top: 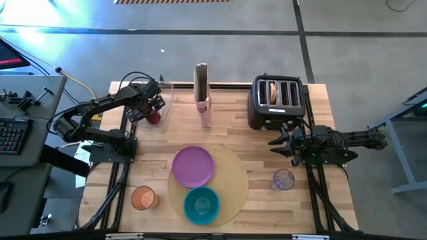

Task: Arrange a breakfast setting
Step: Put the red apple on the purple plate

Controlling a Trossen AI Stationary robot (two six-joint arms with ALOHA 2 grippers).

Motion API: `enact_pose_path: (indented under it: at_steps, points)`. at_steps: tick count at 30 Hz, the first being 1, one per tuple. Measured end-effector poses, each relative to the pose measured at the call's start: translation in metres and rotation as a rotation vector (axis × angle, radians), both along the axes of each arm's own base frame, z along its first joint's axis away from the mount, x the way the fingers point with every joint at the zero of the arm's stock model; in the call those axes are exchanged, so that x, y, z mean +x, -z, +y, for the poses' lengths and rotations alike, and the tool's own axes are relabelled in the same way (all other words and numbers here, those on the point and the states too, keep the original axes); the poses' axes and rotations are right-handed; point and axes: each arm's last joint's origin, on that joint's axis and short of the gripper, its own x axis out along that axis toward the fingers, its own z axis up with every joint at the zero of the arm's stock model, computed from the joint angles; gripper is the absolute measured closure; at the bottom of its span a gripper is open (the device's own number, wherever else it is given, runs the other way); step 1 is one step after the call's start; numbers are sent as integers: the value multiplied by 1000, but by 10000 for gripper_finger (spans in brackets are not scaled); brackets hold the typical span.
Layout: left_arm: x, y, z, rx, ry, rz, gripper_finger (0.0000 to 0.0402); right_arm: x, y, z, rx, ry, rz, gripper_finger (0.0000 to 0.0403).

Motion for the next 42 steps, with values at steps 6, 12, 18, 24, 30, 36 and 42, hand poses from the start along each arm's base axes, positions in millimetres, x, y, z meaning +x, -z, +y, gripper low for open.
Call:
enact_pose_path:
  at_steps: [6, 12, 18, 24, 30, 36, 42]
  points:
    - [0, 0, 0, -1, 11, 0, 153, 0, 0, 0, 0, 0, 0, 288]
    - [0, -1, -1, -9, 57, -10, 153, 0, 0, 0, 0, 0, 0, 288]
    - [0, -6, -4, 9, 109, -29, 153, 0, 0, 0, 0, 0, 0, 288]
    - [0, -21, -13, 88, 142, -63, 151, 0, 0, 0, 0, 0, 0, 288]
    - [-3, -41, -27, 207, 195, -128, 146, 0, 0, 0, 0, 1, -1, 288]
    - [-3, -60, -41, 344, 294, -198, 146, 0, 0, 0, 0, 1, 0, 288]
    - [7, -74, -52, 476, 460, -283, 146, 0, 0, 0, 0, 1, 0, 288]
